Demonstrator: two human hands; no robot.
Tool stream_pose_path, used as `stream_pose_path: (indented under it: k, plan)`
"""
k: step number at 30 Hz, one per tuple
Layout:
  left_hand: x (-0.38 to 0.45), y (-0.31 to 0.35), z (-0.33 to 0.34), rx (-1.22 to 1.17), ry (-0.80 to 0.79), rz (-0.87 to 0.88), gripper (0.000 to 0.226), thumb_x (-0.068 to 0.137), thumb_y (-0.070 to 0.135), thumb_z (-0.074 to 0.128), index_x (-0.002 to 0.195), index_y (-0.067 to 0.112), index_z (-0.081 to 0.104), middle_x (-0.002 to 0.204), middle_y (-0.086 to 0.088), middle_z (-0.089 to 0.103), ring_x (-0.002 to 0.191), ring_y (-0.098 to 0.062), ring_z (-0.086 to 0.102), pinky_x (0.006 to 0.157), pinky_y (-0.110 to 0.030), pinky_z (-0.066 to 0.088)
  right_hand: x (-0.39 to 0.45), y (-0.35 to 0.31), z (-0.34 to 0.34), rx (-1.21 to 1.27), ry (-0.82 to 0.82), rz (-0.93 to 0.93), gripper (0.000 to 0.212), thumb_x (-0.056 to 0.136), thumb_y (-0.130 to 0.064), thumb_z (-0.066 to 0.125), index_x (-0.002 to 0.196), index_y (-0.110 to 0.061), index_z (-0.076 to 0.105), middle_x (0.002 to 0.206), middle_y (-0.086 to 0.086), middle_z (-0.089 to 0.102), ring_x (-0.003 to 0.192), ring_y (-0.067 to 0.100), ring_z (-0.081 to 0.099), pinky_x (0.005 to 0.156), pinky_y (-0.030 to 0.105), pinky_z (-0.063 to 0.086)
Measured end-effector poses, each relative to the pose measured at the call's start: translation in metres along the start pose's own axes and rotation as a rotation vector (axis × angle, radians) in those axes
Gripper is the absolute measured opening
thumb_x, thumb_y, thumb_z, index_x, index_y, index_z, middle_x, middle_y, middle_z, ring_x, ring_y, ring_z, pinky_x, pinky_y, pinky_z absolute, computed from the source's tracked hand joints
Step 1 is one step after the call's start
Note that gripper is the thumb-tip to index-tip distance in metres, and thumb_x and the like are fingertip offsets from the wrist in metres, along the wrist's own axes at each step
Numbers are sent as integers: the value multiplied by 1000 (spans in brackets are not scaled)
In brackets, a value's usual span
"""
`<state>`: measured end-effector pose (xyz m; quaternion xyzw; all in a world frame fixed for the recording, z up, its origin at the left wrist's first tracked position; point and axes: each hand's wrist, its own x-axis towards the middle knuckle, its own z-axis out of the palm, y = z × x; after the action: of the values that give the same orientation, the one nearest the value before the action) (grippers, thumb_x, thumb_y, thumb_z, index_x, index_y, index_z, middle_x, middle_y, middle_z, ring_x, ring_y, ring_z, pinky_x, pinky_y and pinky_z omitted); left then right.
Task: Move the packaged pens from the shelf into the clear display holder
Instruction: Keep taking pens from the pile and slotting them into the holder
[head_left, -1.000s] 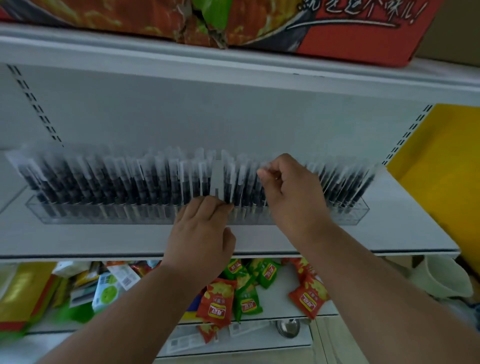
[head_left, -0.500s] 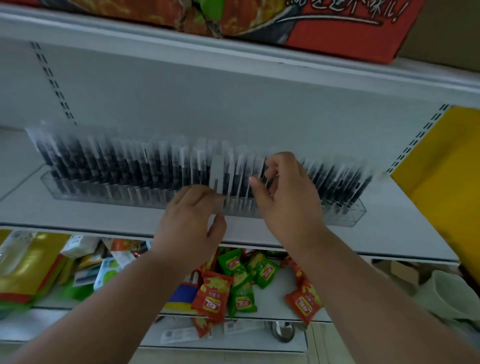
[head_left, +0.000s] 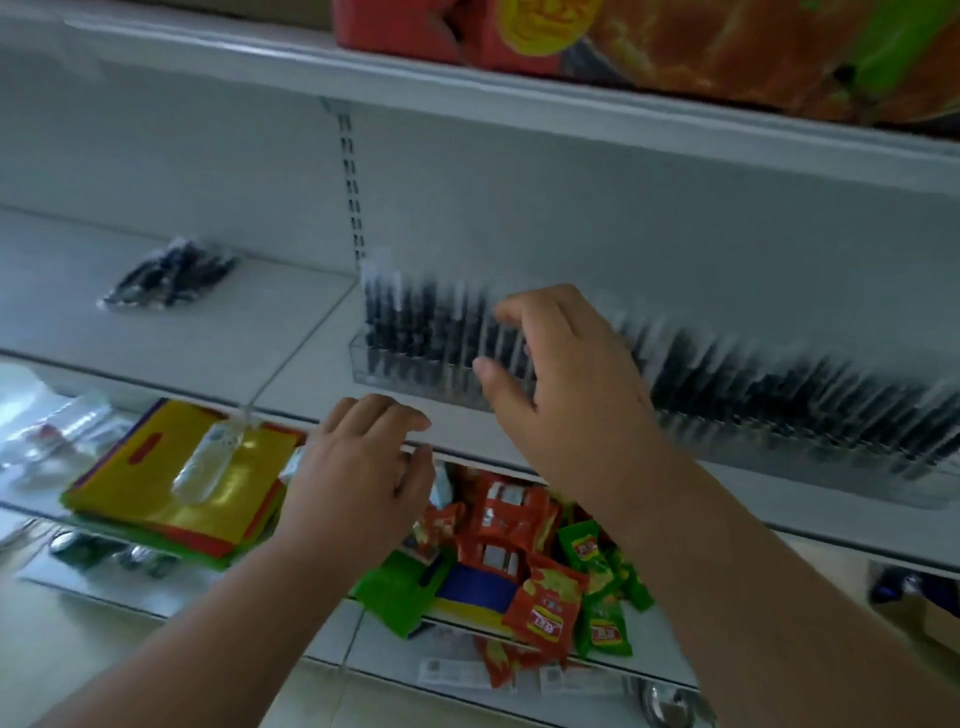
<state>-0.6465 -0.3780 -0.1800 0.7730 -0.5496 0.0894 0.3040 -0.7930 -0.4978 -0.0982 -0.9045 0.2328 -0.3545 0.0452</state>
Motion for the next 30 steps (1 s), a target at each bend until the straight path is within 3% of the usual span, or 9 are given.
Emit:
stream_pose_path:
  k: [6,11,17,25,30]
  plan:
    - [-29,-144,-75,139,8,-111,31,84,37,49,102,20,68,99,1,64,97,-26,56,82,-39,46,55,-125,97,62,-39,4,36,87,-31,64,116,-10,59,111,9,58,96,28,59,82,42,50]
    - [-36,-227,-127,189,-64,-184,36,88,43,43,105,22,66,101,2,62,99,-26,57,82,-40,50,98,-198,146,88,-145,45,38,90,-36,60,120,-13,56,115,8,56,102,29,57,88,47,48]
    - [-2,-286,-135,171,-60,-184,37,88,42,43,108,24,68,104,4,64,99,-25,59,85,-39,48,144,-220,184,65,-212,64,39,94,-41,56,126,-19,51,121,2,52,108,20,52,93,43,45]
    - [53,-350,-132,105,-85,-225,40,89,47,37,109,26,65,102,8,63,97,-20,58,83,-37,50,210,-227,248,58,-252,48,35,92,-41,59,120,-20,53,112,-1,55,97,16,55,83,34,46]
    - [93,-400,-124,66,-161,-287,33,91,48,54,115,27,61,108,6,61,107,-22,54,92,-37,44,233,-234,285,45,-256,112,33,89,-39,61,115,-20,56,107,-2,55,91,15,54,76,29,40]
